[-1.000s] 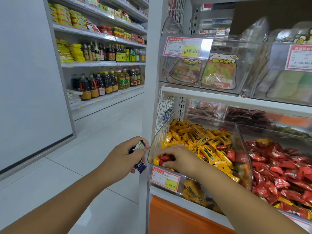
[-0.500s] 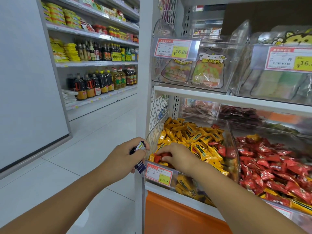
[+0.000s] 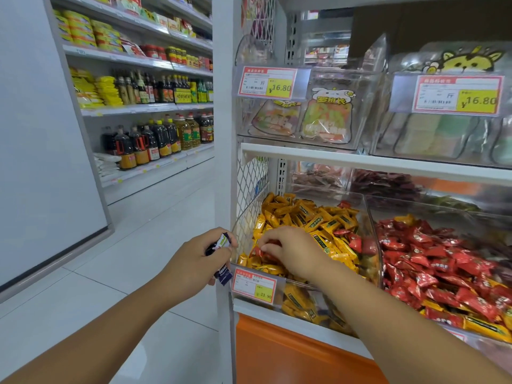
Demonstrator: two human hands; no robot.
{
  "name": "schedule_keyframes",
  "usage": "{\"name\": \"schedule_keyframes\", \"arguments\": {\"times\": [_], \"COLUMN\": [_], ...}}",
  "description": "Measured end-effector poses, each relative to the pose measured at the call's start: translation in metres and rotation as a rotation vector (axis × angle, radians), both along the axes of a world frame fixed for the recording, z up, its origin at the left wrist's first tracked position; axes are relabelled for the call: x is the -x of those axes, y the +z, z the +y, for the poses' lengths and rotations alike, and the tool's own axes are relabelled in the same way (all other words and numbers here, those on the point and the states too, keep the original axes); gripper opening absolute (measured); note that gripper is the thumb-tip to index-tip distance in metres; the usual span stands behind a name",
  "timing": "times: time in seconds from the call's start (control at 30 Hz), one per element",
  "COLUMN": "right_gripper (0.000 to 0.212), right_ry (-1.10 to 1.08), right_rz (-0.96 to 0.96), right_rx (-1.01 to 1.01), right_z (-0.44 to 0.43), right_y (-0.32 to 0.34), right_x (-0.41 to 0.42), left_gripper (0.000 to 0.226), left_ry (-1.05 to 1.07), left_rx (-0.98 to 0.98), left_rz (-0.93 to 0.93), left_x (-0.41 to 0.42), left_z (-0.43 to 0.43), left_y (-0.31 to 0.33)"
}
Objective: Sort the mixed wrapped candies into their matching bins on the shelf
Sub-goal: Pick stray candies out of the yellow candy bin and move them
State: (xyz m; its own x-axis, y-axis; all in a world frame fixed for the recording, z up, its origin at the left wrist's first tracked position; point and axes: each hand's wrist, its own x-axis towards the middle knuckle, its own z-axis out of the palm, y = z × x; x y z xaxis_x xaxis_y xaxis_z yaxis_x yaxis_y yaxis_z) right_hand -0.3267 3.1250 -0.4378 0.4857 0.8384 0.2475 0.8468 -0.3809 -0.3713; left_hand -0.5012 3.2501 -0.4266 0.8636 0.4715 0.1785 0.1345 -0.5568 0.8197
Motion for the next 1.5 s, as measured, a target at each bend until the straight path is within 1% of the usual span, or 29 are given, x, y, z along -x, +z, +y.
{"name": "schedule_keyframes", "arguments": {"times": [0.07, 0.1, 0.17, 0.23, 0.3, 0.37, 0.43, 0.5, 0.57, 0.63, 0.83, 0.97, 1.03, 1.1, 1.17, 1.23, 1.3, 1.33, 1.37, 1.5], "right_gripper": [0.011, 0.009, 0.010, 0.013, 0.014, 0.009, 0.012, 0.019, 0.026, 0.031, 0.030, 0.032, 0.030, 0.028, 0.028, 0.030, 0.030, 0.030, 0.029, 0.027], "right_ry": [0.011, 0.015, -0.012, -0.078, -0.185, -0.344, -0.522, -0.582, -0.557, -0.569, -0.643, -0.825, -0.912, -0.970, -1.010, -1.048, -1.055, -1.048, -1.037, -0.952], "right_rz": [0.076, 0.144, 0.235, 0.190, 0.046, -0.047, -0.078, -0.063, -0.019, 0.007, -0.031, -0.035, -0.044, -0.036, -0.023, -0.005, 0.012, 0.018, 0.023, 0.010], "right_rx": [-0.039, -0.067, -0.146, -0.230, -0.294, -0.331, -0.348, -0.311, -0.207, -0.157, -0.275, -0.331, -0.366, -0.426, -0.477, -0.494, -0.496, -0.494, -0.490, -0.470], "right_z": [-0.017, -0.028, -0.052, -0.081, -0.114, -0.150, -0.184, -0.208, -0.222, -0.234, -0.286, -0.335, -0.359, -0.377, -0.390, -0.398, -0.401, -0.401, -0.401, -0.390], "right_y": [0.016, 0.025, 0.043, 0.057, 0.065, 0.067, 0.063, 0.055, 0.047, 0.048, 0.064, 0.054, 0.049, 0.045, 0.044, 0.042, 0.041, 0.042, 0.043, 0.054], "right_x": [0.001, 0.001, 0.000, -0.010, -0.027, -0.049, -0.066, -0.075, -0.077, -0.080, -0.090, -0.101, -0.107, -0.111, -0.114, -0.119, -0.123, -0.124, -0.124, -0.119], "left_gripper": [0.017, 0.018, 0.019, 0.019, 0.019, 0.019, 0.018, 0.017, 0.016, 0.014, 0.007, 0.004, 0.001, 0.011, 0.030, 0.050, 0.070, 0.073, 0.071, 0.049], "left_ry": [-0.013, -0.027, -0.067, -0.108, -0.146, -0.183, -0.233, -0.283, -0.327, -0.372, -0.515, -0.614, -0.645, -0.611, -0.568, -0.659, -0.774, -0.807, -0.819, -0.669], "left_rx": [0.028, 0.043, 0.059, 0.050, 0.037, 0.041, 0.038, 0.002, -0.036, -0.063, -0.177, -0.267, -0.313, -0.404, -0.516, -0.544, -0.493, -0.456, -0.431, -0.450], "left_rz": [-0.024, -0.036, -0.054, -0.061, -0.072, -0.083, -0.084, -0.084, -0.109, -0.146, -0.236, -0.234, -0.262, -0.293, -0.206, -0.086, -0.037, -0.040, -0.058, -0.209], "left_x": [-0.004, -0.006, -0.012, -0.018, -0.026, -0.034, -0.043, -0.053, -0.062, -0.072, -0.124, -0.177, -0.203, -0.232, -0.268, -0.297, -0.309, -0.308, -0.304, -0.269], "left_z": [-0.004, -0.007, -0.015, -0.024, -0.035, -0.045, -0.056, -0.067, -0.080, -0.097, -0.176, -0.235, -0.270, -0.305, -0.332, -0.345, -0.343, -0.337, -0.328, -0.270], "left_y": [0.002, 0.003, 0.005, 0.006, 0.007, 0.007, 0.008, 0.008, 0.011, 0.018, 0.037, 0.037, 0.045, 0.055, 0.061, 0.062, 0.058, 0.056, 0.055, 0.055]}}
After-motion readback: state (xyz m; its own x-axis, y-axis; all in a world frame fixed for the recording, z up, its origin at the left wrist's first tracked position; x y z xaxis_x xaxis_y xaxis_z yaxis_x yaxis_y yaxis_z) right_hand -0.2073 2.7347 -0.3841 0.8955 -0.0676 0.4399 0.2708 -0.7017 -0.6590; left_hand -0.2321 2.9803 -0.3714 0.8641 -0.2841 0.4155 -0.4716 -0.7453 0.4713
